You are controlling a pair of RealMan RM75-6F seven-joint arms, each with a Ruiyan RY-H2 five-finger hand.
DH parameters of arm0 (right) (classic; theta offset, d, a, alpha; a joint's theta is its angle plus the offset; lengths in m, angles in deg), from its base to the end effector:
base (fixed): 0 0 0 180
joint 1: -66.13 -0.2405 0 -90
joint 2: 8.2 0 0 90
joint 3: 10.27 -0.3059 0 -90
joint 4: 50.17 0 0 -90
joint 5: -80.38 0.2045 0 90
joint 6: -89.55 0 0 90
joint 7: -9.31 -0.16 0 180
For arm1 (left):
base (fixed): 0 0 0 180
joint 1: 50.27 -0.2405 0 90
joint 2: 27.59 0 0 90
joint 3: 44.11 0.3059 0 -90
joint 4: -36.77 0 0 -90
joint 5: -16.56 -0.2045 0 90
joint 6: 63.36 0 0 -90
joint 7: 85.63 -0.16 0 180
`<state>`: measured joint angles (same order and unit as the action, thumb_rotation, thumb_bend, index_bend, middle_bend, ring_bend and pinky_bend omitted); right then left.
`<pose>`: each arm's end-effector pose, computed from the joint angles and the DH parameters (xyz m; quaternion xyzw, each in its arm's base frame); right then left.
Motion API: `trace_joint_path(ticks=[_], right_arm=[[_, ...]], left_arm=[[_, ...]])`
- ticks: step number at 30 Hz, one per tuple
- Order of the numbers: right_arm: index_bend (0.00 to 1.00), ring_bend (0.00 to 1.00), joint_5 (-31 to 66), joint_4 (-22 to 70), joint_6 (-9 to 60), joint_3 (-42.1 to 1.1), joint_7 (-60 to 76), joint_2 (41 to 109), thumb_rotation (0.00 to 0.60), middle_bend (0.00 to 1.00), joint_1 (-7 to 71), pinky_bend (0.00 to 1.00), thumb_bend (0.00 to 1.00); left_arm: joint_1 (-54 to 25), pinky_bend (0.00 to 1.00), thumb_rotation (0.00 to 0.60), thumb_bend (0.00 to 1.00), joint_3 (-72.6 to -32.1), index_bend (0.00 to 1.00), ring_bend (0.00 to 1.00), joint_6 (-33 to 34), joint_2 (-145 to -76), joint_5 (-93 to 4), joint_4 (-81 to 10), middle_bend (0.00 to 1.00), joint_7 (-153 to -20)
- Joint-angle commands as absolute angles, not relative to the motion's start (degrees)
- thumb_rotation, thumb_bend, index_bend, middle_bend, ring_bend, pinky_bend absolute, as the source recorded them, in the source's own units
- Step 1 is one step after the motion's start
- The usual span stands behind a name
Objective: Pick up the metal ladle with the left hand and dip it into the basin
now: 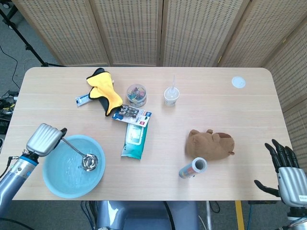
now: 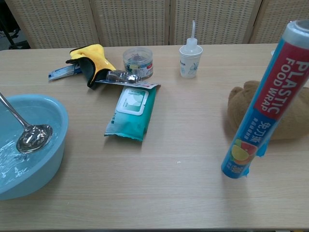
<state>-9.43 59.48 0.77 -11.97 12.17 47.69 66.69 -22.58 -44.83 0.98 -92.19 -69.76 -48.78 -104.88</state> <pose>-0.3046 -0.1627 0.2149 0.5679 -0.4185 0.4195 0.5713 -0.3033 0.3256 0.1405 -0.7943 -0.1933 -0.2460 0.5208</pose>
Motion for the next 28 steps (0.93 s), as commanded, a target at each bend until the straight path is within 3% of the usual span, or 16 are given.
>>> trace_joint_path(ticks=[1, 13, 28], right_arm=[[0.00, 0.00, -9.71, 59.54, 0.66, -11.83, 12.39, 47.82, 0.600, 0.00, 66.76, 0.00, 0.00], [0.00, 0.00, -10.75, 59.87, 0.36, -11.41, 12.91, 48.08, 0.600, 0.00, 66.94, 0.00, 0.00], [0.00, 0.00, -11.27, 60.14, -0.57, -11.52, 11.72, 47.24, 0.600, 0.00, 67.27, 0.00, 0.00]], left_arm=[[-23.26, 0.95, 0.600, 0.63, -44.72, 0.82, 0.97, 2.33, -90.36, -70.35, -50.19, 0.96, -104.51], [-25.23, 0.95, 0.600, 0.63, -44.96, 0.82, 0.97, 5.51, -84.47, -70.67, -54.79, 0.96, -104.48], [-25.80, 0.95, 0.600, 0.63, -45.03, 0.82, 0.97, 3.24, -80.38, -67.48, -61.47, 0.96, -108.49]])
